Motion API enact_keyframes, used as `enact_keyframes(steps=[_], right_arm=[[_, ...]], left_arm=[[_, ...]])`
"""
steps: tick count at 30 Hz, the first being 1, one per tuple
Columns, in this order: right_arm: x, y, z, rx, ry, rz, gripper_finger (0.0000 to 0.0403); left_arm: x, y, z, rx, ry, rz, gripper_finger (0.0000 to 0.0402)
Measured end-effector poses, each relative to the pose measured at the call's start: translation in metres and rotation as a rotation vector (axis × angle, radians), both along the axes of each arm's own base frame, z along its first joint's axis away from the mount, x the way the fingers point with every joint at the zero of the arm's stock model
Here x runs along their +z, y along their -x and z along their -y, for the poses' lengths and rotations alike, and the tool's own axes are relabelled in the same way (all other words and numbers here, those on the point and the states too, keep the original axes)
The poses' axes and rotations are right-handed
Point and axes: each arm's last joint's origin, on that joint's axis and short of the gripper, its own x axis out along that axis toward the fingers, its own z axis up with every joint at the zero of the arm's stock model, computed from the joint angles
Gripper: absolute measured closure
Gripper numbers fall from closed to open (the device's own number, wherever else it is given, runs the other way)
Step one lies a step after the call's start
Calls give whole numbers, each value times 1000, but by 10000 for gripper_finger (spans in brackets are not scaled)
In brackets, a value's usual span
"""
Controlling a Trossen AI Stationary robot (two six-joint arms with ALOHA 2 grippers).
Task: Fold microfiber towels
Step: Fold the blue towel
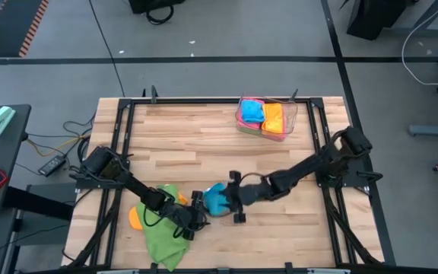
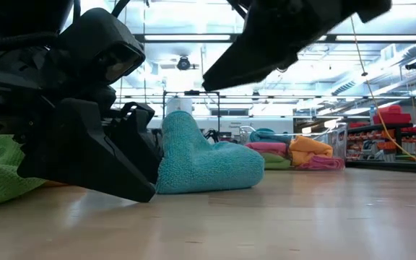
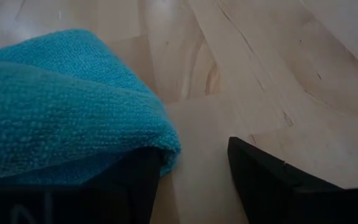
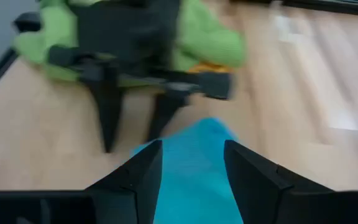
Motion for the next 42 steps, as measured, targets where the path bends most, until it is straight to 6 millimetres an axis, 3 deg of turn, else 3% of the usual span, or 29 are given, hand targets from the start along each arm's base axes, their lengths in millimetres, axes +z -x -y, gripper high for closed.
enact_keyframes(steps=[8, 17, 24, 34, 42], right_arm=[[-37, -16, -9, 27, 15, 36, 223], [-60, -36, 25, 27, 29, 49, 223], [-84, -45, 40, 67, 10, 52, 223], [-89, -49, 55, 78, 0, 42, 223], [-91, -48, 55, 64, -15, 18, 223]], left_arm=[[1, 0, 0, 0, 3, 7, 203], [1, -1, 0, -8, -8, 10, 206], [1, -1, 0, -14, -17, 11, 210], [1, -1, 0, -21, -29, 14, 205], [26, 9, 4, -35, -30, -1, 214]])
